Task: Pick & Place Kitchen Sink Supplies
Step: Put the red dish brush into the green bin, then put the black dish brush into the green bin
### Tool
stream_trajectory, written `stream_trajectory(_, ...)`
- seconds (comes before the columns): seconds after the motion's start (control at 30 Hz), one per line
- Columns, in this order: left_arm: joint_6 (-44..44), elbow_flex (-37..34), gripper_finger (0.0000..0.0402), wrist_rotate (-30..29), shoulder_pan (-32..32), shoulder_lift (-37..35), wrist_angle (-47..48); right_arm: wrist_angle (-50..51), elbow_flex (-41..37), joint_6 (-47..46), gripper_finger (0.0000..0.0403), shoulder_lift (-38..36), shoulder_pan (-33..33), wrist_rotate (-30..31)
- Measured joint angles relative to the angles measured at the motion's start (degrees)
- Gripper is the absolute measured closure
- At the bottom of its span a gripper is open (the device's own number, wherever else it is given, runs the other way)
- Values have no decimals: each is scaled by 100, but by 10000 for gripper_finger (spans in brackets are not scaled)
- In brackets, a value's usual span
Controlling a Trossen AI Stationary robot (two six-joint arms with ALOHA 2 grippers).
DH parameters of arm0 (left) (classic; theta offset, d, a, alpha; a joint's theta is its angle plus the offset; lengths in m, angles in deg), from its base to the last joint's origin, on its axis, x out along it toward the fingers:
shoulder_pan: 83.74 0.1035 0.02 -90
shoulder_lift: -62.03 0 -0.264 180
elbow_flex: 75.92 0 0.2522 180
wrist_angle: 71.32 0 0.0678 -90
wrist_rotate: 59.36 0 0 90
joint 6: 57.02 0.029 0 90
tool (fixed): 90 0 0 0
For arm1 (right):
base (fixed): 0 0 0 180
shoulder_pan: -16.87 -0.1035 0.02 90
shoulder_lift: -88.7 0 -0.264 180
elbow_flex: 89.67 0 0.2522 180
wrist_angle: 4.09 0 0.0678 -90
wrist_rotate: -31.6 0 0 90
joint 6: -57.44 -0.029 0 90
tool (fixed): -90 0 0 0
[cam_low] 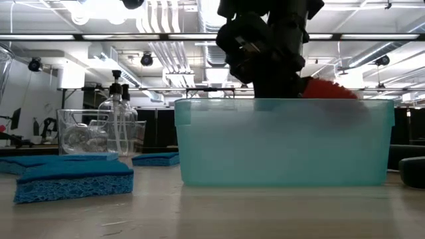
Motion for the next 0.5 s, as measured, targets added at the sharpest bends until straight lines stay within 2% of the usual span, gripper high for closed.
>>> stream_trajectory(0.27,1,0,140,0,0,9,44,-141,-263,-311,364,2,57,-150)
stream_trajectory(0.5,3,0,140,0,2,9,45,-176,-276,-192,312,4,67,-158)
